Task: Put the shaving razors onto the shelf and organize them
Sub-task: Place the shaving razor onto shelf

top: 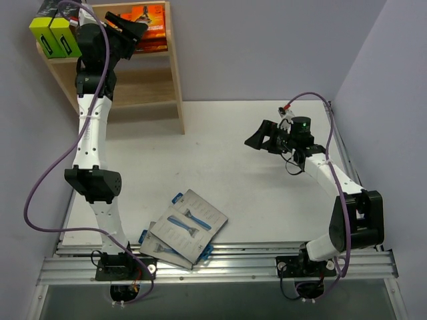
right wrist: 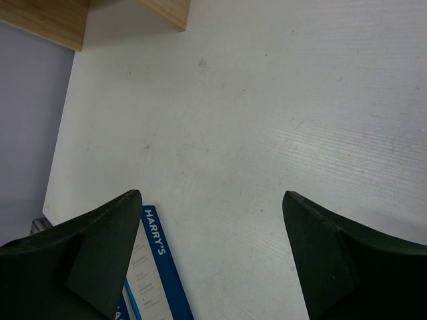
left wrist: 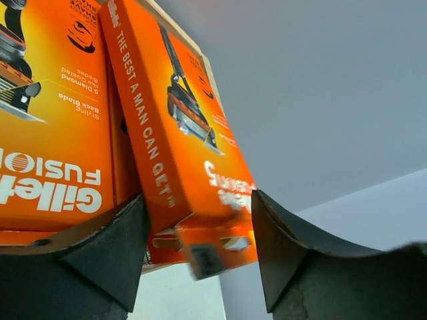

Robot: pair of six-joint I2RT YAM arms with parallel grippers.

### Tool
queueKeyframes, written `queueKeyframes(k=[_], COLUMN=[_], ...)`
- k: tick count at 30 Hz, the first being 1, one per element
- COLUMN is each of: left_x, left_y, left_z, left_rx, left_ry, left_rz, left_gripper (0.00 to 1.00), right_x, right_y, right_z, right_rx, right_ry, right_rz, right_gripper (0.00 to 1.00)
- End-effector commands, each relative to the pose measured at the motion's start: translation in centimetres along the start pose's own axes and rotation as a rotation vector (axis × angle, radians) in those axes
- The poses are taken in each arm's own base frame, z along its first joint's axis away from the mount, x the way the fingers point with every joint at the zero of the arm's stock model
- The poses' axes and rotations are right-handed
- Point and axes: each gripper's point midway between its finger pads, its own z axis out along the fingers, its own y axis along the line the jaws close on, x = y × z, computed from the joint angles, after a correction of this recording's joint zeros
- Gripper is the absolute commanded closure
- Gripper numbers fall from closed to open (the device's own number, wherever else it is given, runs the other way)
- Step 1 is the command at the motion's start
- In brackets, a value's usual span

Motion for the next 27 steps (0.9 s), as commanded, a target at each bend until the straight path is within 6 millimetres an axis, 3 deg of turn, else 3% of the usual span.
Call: queueKeyframes(k=[1, 7, 13, 18, 27], left_x=[-0.4, -0.3, -0.5, -0.2, 1.0], left_y=[-1.6, -1.6, -1.9, -3.6, -4.9], left_z=[-0.3, -0.3, -0.6, -0.8, -0.3], left_rx=[0.033, 0.026, 0.008, 0.029, 0.089], left_ry=[-0.016, -0.018, -0.047, -0.08, -0.075], left_rz=[0.071, 0.118, 0.223, 0.366, 0.428], left_gripper=[0.3, 0.12, 0.01, 0.06, 0.06], right_x=[-0.9, -0.7, -0.6, 0.2, 0.3], right_y=[0.8, 0.9, 0.8, 0.8, 0.9], right_z=[0.2, 0.3, 0.4, 0.9, 1.0], right_rx=[-0.037, -0.047, -0.049, -0.065, -0.074], right_ry=[-0.009, 0.002, 0.004, 0.033, 0.039], right_rz=[-0.038, -0.038, -0.038, -0.026, -0.03], right_gripper=[0.18, 0.18, 0.18, 0.18, 0.16])
